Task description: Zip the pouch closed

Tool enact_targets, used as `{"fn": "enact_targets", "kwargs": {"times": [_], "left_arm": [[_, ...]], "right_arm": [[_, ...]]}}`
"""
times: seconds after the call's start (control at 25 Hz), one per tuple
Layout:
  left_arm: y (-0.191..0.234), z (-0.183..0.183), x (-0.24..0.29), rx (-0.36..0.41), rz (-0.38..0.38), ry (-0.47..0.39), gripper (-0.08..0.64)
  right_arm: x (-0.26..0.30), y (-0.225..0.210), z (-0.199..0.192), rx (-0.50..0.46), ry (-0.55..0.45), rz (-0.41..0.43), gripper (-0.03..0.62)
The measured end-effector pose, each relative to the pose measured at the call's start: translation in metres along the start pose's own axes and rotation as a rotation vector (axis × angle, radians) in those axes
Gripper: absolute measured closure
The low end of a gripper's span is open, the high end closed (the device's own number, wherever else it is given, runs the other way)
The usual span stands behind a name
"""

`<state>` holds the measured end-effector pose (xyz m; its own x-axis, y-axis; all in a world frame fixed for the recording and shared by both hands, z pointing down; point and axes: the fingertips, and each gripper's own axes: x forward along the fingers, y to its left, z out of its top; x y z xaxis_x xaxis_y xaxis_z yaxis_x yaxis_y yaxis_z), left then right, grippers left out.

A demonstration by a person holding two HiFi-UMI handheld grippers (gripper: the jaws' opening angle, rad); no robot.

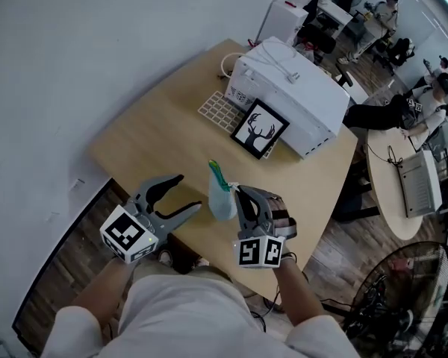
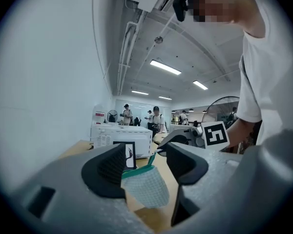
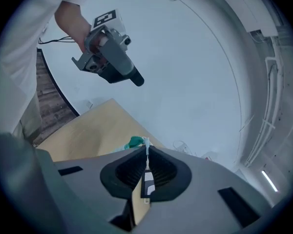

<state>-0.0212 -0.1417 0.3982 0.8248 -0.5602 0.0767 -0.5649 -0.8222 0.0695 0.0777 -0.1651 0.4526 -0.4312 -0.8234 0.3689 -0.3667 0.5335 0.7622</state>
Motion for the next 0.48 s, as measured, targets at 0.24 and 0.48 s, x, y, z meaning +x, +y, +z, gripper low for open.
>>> {"fn": "enact_targets", "kwargs": {"times": [0.24, 0.48], "left_arm": [[-0.021, 0.013, 0.034, -0.044, -0.172, 0.028, 0.383], [-0.037, 0.018, 0.054, -0.044, -0.290, 0.084, 0.453]], "right_arm": [[-0.010, -0.018, 0.019, -0.054, -0.033, -0.043, 0.577], [-0.018, -0.012, 0.033, -0.121, -0.058, -0.044, 0.577]]}}
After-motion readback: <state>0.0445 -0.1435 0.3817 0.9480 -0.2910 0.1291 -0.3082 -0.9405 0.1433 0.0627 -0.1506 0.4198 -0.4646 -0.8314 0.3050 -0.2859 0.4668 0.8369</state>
